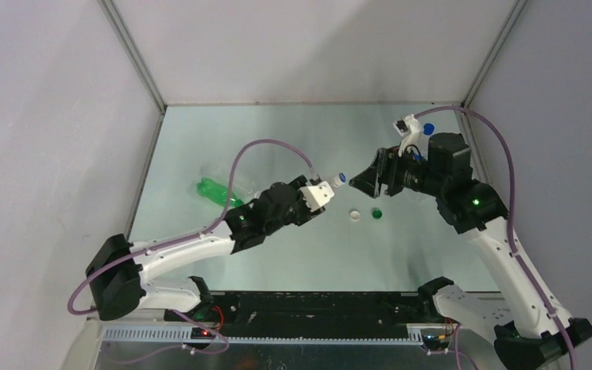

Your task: Screw on the bottle caps

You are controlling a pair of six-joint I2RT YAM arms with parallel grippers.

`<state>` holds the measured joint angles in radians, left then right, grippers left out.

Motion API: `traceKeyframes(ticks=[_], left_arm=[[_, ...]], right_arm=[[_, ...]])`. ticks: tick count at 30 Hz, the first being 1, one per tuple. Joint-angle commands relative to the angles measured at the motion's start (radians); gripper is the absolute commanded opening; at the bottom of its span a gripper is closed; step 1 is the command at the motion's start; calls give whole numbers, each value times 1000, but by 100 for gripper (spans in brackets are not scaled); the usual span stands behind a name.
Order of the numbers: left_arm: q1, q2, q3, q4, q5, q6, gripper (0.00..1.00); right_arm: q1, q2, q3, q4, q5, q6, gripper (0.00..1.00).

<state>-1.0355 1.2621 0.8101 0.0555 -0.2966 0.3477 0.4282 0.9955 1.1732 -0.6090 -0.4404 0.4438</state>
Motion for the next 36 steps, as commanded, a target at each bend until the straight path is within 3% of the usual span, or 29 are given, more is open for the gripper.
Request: traceKeyframes(ticks=[1, 6, 12, 36], left_arm=[[108, -65, 49, -178, 382, -34, 38], [154, -56, 124, -357, 608, 48, 38], [156, -48, 191, -439, 744, 98, 38], [155, 4, 284, -506, 804, 130, 38]], right_arm=[[-16, -88, 12, -12, -289, -416, 71], [-7, -121, 8, -128, -393, -845, 74], [60, -95, 7, -207, -344, -1067, 74], [109, -10, 7, -160, -390, -1082, 46]])
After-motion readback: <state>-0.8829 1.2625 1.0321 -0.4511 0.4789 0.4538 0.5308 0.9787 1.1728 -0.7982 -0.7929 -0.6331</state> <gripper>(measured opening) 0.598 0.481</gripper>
